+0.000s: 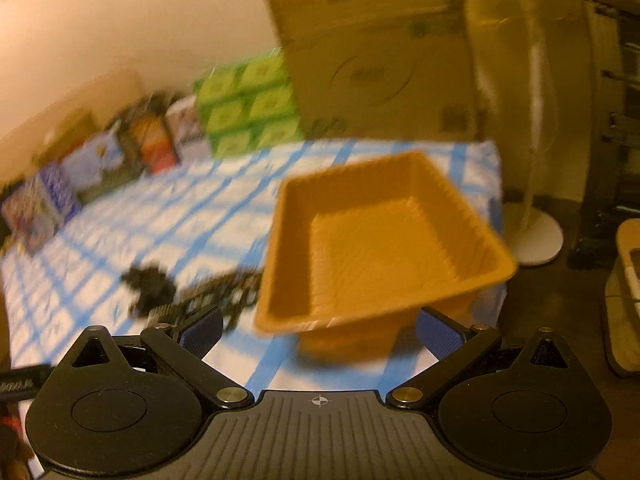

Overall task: Organize jewelry
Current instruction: 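Grasp the orange tray rim with the right tool and lift it while the left tool approaches the beads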

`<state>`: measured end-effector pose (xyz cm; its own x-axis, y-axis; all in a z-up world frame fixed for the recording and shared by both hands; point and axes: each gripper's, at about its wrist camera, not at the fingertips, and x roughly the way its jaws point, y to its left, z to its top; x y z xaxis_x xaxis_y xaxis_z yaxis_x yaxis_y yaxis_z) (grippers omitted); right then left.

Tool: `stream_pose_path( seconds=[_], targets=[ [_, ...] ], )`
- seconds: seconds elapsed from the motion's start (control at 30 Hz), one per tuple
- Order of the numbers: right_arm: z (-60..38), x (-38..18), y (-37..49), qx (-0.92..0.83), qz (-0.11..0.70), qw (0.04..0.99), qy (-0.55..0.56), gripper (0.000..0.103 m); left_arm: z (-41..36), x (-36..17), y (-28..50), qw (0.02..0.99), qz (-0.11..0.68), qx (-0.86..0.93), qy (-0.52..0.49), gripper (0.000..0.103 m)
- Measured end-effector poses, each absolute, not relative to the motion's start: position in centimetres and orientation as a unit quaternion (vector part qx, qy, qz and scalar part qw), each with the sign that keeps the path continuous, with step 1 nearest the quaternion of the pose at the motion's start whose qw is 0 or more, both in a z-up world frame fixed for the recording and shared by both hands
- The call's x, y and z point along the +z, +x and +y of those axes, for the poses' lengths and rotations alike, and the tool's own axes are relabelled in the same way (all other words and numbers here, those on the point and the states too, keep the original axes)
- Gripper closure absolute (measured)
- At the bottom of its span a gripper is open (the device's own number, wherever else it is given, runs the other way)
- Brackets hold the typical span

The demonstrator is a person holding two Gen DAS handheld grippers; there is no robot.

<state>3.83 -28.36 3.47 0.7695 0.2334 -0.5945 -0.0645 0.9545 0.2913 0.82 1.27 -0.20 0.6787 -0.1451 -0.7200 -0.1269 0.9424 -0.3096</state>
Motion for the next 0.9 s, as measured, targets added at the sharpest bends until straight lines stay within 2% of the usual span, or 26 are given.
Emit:
stream_pose_path(
  seconds=[0.17, 0.27, 0.33, 0.43, 0.5, 0.6, 0.9],
  targets=[
    [-31.9, 4.2, 4.6, 0.030, 0.266, 0.951, 0.154, 0.003, 2.2, -0.3, 1.5, 0.897, 0.388, -0.012, -0.212, 0.002],
    [-34.4, 3.7, 5.8, 0.000, 0.249, 0.954, 0.168, 0.014, 2.4, -0.3, 1.9, 0.898, 0.380, -0.015, -0.221, 0.002],
    [-35.8, 2.9, 6.9, -0.014, 0.253, 0.951, 0.177, 0.017, 2.5, -0.5, 2.3, 0.899, 0.374, -0.019, -0.226, 0.002],
    [-37.7, 1.5, 8.2, -0.030, 0.264, 0.944, 0.195, 0.027, 2.4, -0.8, 2.8, 0.901, 0.367, -0.024, -0.232, 0.002],
    [-38.5, 0.5, 9.0, -0.037, 0.272, 0.940, 0.202, 0.038, 2.4, -1.0, 3.1, 0.901, 0.362, -0.024, -0.237, 0.002],
    [-39.6, -1.1, 10.0, -0.040, 0.282, 0.933, 0.221, 0.047, 2.2, -1.3, 3.6, 0.901, 0.362, -0.027, -0.237, 0.002],
    [-40.5, -4.0, 11.3, -0.036, 0.291, 0.914, 0.280, 0.069, 1.5, -2.0, 4.7, 0.902, 0.365, -0.033, -0.228, 0.002]
  ],
)
